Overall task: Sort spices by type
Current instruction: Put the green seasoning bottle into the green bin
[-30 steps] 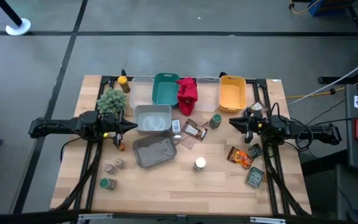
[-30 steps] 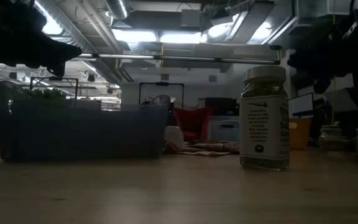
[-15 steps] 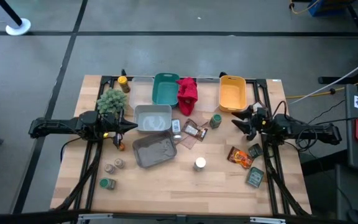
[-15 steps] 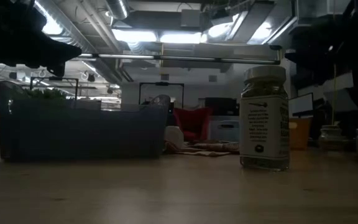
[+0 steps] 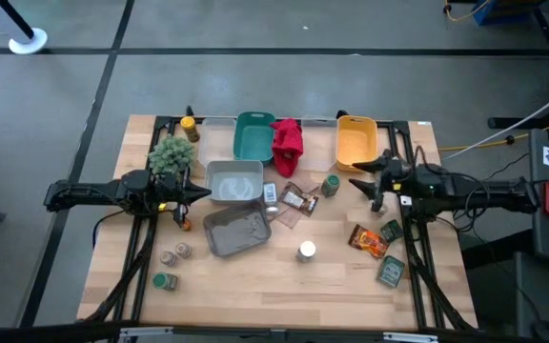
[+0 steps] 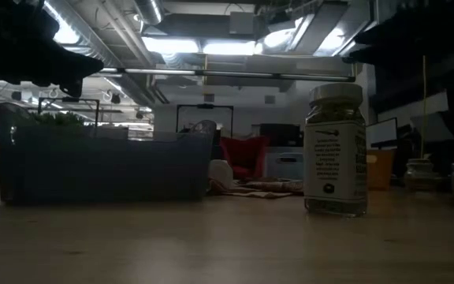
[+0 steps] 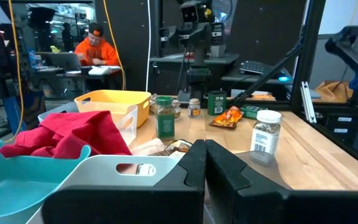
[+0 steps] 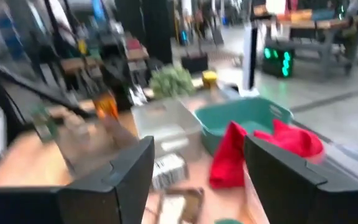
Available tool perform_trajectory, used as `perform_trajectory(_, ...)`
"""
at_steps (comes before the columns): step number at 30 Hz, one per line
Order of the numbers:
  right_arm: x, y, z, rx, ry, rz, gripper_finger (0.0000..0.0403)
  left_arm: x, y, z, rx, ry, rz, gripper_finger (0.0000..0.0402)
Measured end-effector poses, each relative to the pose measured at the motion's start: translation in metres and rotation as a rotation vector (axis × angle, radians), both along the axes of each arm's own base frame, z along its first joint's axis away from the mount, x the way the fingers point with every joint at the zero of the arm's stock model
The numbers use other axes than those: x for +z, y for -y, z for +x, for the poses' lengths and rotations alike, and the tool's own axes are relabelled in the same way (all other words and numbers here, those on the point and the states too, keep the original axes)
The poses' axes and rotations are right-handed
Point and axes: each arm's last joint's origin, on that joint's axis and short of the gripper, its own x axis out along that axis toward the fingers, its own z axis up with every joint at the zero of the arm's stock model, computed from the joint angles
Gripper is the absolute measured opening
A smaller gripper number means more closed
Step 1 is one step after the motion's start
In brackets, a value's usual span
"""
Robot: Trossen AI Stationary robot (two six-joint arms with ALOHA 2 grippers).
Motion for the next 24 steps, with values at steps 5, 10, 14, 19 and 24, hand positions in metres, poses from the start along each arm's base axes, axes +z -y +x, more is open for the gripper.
perform_trajectory(5, 0.021, 0.001, 0.018, -0.028, -0.213, -0.033, 0.0247, 0.000, 0.000, 0.000, 0.000, 0.000, 0.000, 0.0000)
perform_trajectory(10, 0.028, 0.002, 0.039, -0.059, -0.451, -0.068, 0.0247, 0.000, 0.000, 0.000, 0.000, 0.001, 0.000, 0.0000)
perform_trajectory(14, 0.028, 0.002, 0.059, -0.061, -0.598, -0.075, 0.0247, 0.000, 0.000, 0.000, 0.000, 0.000, 0.000, 0.0000)
perform_trajectory(19, 0.021, 0.003, 0.084, -0.057, -0.739, -0.079, 0.0247, 0.000, 0.000, 0.000, 0.000, 0.000, 0.000, 0.0000)
perform_trajectory(24, 0.011, 0.013, 0.104, -0.070, -0.852, -0.044, 0.0247, 0.000, 0.000, 0.000, 0.000, 0.000, 0.000, 0.0000)
